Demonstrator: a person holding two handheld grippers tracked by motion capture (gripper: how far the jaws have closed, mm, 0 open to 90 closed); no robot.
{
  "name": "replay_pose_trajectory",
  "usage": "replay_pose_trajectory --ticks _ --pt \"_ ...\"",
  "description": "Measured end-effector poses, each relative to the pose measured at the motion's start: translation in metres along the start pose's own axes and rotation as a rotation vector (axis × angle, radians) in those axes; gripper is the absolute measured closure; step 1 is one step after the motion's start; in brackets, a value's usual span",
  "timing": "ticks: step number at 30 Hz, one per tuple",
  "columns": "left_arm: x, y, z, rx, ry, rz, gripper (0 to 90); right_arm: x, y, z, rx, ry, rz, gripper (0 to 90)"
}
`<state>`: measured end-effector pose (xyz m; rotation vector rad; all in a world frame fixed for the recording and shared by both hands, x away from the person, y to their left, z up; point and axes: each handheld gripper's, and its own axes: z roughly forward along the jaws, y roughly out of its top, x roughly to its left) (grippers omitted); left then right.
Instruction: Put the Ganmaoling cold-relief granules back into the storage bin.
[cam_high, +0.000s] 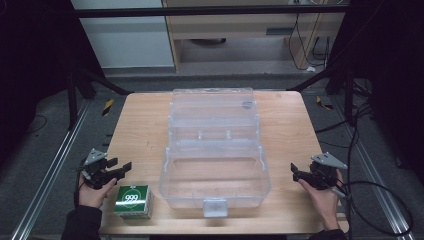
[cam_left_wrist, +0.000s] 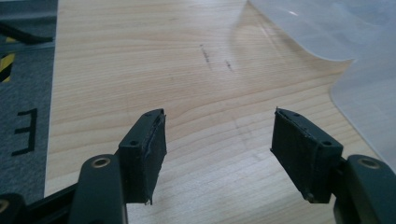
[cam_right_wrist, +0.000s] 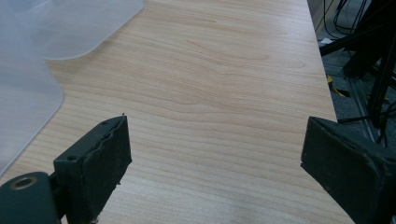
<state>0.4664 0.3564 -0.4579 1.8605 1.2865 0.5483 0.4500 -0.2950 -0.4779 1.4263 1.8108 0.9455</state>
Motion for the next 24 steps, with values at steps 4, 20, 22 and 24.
replay_pose_trajectory --ticks 4,20,22,24 --pt "-0.003 0.007 -0.007 0.014 -0.057 0.061 33.9 0.001 -0.001 0.000 0.013 -0.003 -0.006 7.3" --pt "-0.021 0.044 -0.038 0.124 -0.306 0.361 23.9 0.001 -0.006 -0.003 0.035 -0.013 -0.028 5.7" --pt "-0.024 0.048 -0.043 0.144 -0.336 0.401 22.2 0.001 -0.006 -0.002 0.039 -0.013 -0.036 5.4" --pt "-0.027 0.051 -0.047 0.166 -0.362 0.446 20.7 0.001 -0.007 -0.001 0.042 -0.013 -0.040 5.2"
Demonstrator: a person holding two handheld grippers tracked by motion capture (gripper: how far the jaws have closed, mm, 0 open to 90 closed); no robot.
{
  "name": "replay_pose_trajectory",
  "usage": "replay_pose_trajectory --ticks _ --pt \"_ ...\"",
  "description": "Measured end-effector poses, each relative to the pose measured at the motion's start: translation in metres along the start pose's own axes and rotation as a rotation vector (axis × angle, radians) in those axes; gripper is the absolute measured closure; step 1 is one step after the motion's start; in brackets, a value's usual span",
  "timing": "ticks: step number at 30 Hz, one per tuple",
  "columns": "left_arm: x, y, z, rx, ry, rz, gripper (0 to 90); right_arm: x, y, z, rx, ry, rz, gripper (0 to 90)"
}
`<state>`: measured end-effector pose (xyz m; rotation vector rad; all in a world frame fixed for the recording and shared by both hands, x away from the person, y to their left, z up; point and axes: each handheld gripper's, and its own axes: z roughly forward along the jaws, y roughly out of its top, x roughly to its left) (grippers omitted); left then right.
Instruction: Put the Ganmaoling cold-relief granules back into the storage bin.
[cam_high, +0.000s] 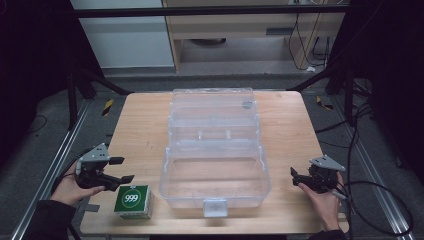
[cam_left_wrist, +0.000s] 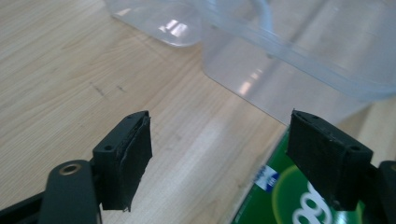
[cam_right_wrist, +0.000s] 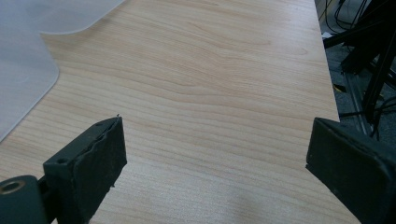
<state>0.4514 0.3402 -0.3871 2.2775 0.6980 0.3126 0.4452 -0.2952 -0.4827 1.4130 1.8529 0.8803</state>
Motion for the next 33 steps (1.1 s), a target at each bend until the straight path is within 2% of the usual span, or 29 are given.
replay_pose_trajectory --ticks 3,8,10,13,24,28,33 --pt "-0.004 0.004 -0.004 0.036 -0.026 0.061 18.1 0.000 0.000 0.000 0.001 0.002 0.001 5.0" --pt "-0.009 0.006 -0.006 0.088 -0.099 0.149 16.5 0.001 0.000 0.000 0.007 0.003 0.000 4.6" --pt "-0.012 0.006 -0.005 0.111 -0.119 0.204 15.7 0.001 0.000 0.001 0.008 0.002 -0.003 4.5" --pt "-0.015 0.007 -0.004 0.138 -0.149 0.241 15.2 0.000 0.000 0.001 0.008 0.001 -0.007 4.2" --pt "-0.023 0.007 -0.001 0.221 -0.214 0.300 11.9 0.000 -0.001 0.002 0.016 0.004 -0.005 3.8" --pt "-0.027 0.006 0.002 0.259 -0.218 0.325 9.2 0.000 -0.001 0.002 0.021 0.007 -0.010 3.4" --pt "-0.029 0.007 0.007 0.247 -0.237 0.332 5.8 0.000 -0.001 0.003 0.026 0.009 -0.010 3.0"
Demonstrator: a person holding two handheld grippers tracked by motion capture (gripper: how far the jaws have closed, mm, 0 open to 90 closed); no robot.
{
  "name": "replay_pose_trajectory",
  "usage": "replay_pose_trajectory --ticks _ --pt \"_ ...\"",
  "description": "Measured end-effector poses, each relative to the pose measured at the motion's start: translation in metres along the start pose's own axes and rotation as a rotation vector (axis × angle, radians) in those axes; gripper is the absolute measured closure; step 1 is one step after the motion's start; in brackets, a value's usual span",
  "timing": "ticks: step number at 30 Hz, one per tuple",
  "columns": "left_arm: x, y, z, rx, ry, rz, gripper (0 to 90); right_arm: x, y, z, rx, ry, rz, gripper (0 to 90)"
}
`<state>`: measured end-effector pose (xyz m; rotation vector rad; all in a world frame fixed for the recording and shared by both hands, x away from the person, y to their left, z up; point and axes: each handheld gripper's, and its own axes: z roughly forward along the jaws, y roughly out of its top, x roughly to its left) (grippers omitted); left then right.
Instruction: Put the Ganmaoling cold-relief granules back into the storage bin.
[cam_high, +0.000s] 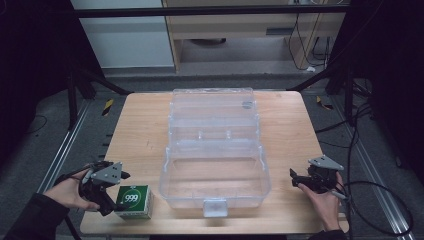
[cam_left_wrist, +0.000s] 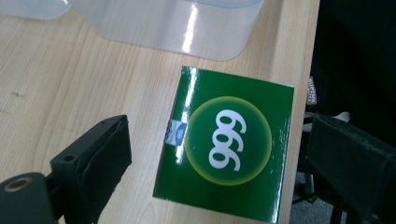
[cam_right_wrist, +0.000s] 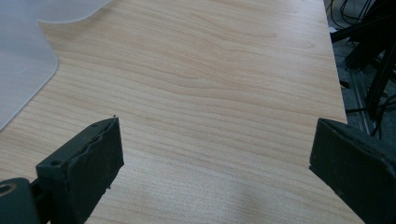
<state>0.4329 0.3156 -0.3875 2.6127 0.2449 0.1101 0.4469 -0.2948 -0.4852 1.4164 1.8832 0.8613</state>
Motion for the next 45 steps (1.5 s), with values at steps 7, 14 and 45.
replay_pose_trajectory --ticks 7,14,45 --pt "-0.003 0.002 0.010 0.041 -0.009 0.034 6.4 0.000 0.000 0.001 0.007 0.001 -0.001 2.6" --pt "-0.003 0.001 0.020 0.056 -0.015 0.035 5.8 0.000 -0.001 0.002 0.014 0.001 -0.002 2.2" --pt "-0.001 -0.007 0.058 0.094 -0.063 0.066 9.2 0.001 -0.001 0.005 0.041 0.012 -0.013 1.7"
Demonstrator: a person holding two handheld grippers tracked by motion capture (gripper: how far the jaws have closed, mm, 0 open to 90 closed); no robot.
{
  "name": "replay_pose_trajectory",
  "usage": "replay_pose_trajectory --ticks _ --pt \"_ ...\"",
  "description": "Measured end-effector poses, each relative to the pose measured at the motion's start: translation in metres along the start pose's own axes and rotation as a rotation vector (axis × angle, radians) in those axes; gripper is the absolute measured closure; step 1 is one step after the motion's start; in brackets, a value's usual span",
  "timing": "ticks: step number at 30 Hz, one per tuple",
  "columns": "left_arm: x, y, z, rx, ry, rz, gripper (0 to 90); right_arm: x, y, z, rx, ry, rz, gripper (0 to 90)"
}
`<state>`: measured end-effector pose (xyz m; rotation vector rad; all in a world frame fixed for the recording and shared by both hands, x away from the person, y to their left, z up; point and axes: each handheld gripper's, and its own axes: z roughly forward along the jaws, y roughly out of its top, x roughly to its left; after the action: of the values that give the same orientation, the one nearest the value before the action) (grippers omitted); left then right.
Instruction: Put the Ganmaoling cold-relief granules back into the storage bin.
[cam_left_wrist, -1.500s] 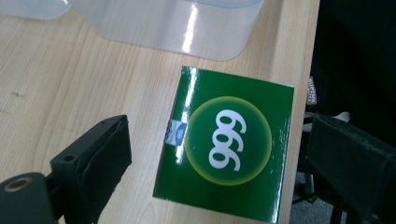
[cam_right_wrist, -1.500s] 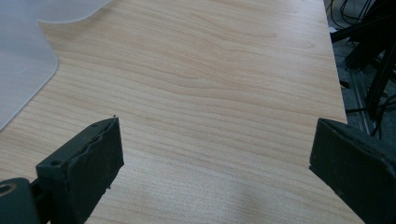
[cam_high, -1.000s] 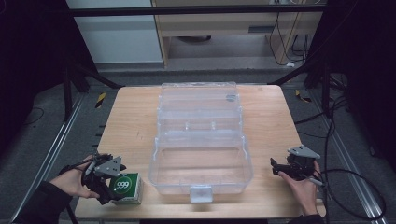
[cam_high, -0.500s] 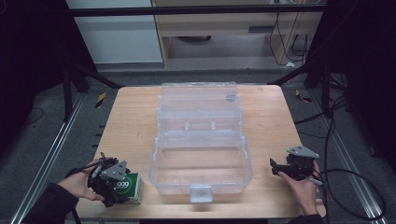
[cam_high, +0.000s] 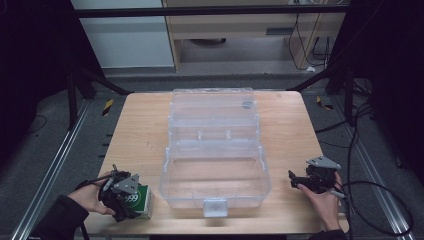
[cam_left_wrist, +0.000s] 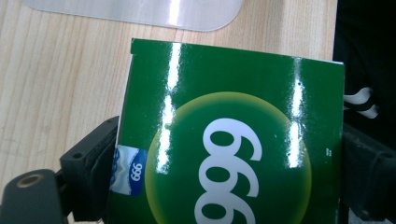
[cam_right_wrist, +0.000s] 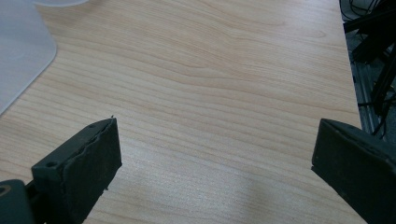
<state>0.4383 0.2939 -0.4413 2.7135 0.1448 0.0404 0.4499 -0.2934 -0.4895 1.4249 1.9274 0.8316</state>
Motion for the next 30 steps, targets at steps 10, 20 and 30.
replay_pose_trajectory --ticks 10,20,30 --pt "0.000 -0.002 -0.004 -0.016 -0.008 -0.021 13.6 0.000 0.000 0.001 0.006 0.009 -0.002 1.8" --pt "-0.001 0.008 -0.032 -0.057 0.006 -0.017 14.1 0.000 0.000 0.000 0.006 0.005 0.000 1.8" --pt "0.001 0.034 -0.067 -0.062 0.028 0.009 14.2 0.000 0.000 0.000 0.004 0.004 0.001 1.8"
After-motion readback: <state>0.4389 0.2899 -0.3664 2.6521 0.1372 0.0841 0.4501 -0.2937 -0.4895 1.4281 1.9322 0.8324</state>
